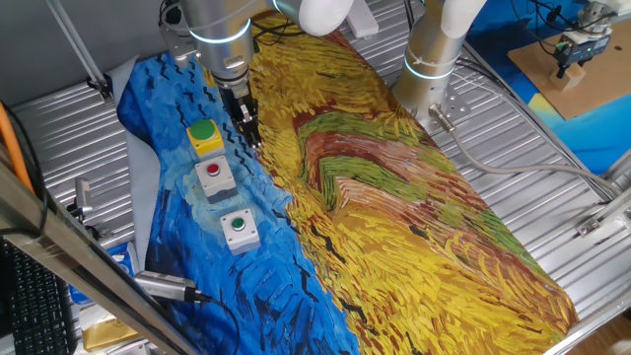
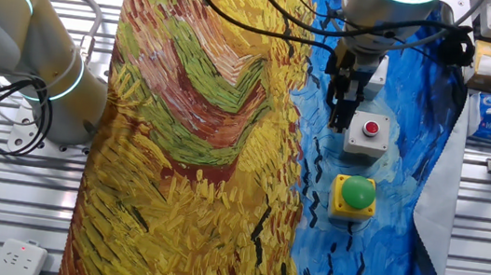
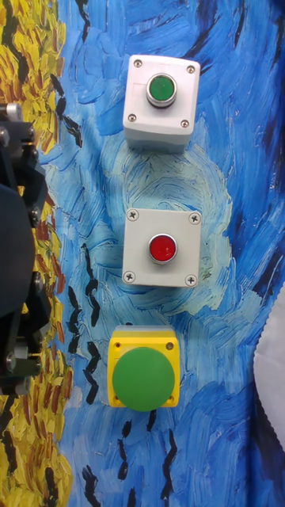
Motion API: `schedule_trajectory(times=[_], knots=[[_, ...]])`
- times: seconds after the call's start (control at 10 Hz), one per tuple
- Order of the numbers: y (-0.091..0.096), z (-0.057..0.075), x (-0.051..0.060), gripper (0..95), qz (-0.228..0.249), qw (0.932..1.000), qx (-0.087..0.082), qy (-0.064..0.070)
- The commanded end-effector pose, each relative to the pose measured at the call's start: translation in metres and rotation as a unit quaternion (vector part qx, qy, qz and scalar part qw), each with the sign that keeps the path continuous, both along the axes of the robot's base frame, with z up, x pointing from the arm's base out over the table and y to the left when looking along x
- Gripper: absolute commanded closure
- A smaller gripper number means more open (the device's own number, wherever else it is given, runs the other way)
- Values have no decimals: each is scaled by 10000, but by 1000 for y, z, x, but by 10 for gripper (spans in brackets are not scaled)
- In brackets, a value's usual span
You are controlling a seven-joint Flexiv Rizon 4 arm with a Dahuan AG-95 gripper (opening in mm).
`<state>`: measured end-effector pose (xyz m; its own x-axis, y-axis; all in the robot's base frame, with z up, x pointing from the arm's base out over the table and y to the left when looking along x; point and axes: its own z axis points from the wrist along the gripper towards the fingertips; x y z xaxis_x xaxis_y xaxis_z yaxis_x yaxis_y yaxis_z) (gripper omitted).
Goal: Press three buttons from left to right in sequence
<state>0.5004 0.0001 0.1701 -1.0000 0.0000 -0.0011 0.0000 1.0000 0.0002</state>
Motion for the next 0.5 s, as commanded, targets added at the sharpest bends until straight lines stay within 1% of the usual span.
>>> schedule_trajectory(times=[0.1, 0.2, 0.5], knots=[[0, 0, 0, 950, -281, 9952, 695, 628], [0, 0, 0, 950, -286, 9952, 648, 669], [0, 0, 0, 950, -272, 9951, 622, 725]])
